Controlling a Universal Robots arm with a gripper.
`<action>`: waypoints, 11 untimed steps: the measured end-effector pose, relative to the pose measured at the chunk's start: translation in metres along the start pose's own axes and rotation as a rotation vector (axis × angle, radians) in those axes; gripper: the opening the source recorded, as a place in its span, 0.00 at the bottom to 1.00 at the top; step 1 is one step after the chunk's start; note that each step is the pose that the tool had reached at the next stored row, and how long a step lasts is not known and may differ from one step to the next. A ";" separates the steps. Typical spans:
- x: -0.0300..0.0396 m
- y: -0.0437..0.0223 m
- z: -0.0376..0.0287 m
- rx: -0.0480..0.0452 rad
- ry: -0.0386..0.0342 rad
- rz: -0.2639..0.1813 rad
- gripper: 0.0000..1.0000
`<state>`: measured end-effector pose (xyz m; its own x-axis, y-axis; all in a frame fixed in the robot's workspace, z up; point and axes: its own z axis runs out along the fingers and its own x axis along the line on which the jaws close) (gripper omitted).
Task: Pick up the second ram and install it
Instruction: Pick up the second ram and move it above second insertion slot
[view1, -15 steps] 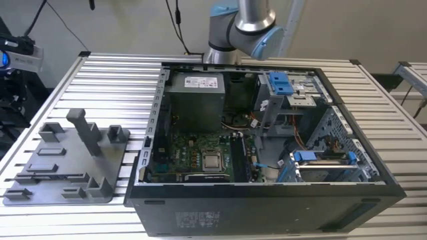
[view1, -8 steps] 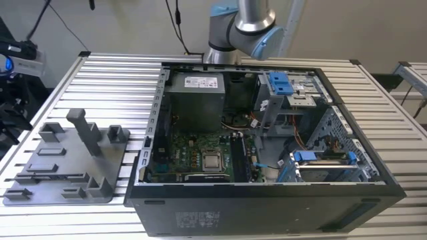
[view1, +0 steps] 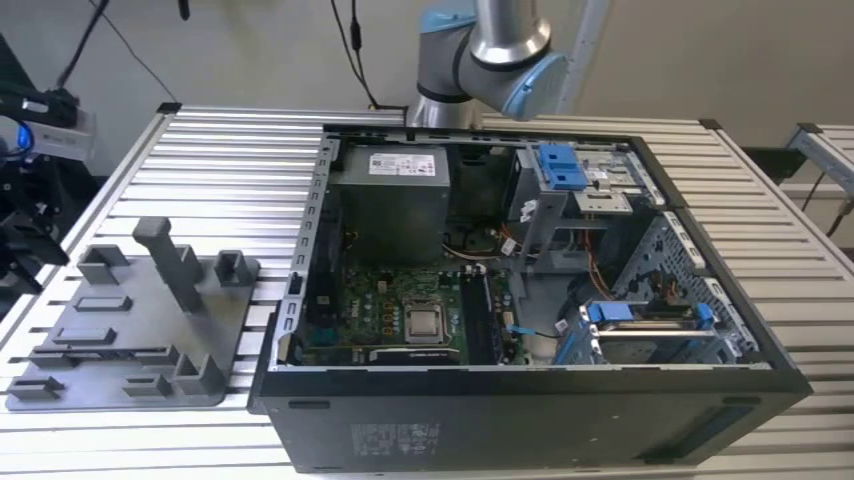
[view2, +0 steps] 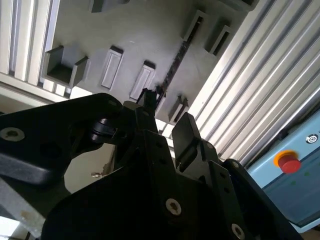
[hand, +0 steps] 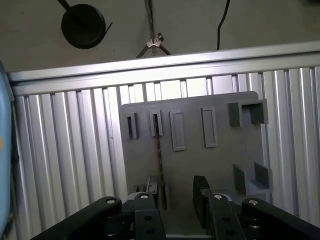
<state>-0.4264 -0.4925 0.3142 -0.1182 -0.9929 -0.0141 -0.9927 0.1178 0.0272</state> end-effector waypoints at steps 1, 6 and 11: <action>0.0000 0.0000 0.0009 0.0000 -0.0001 0.000 0.42; 0.0001 -0.0001 0.0054 0.0000 0.0000 0.000 0.42; 0.0001 -0.0003 0.0103 0.0001 -0.0001 0.000 0.42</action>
<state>-0.4264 -0.4925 0.3039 -0.1182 -0.9929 -0.0142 -0.9927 0.1178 0.0271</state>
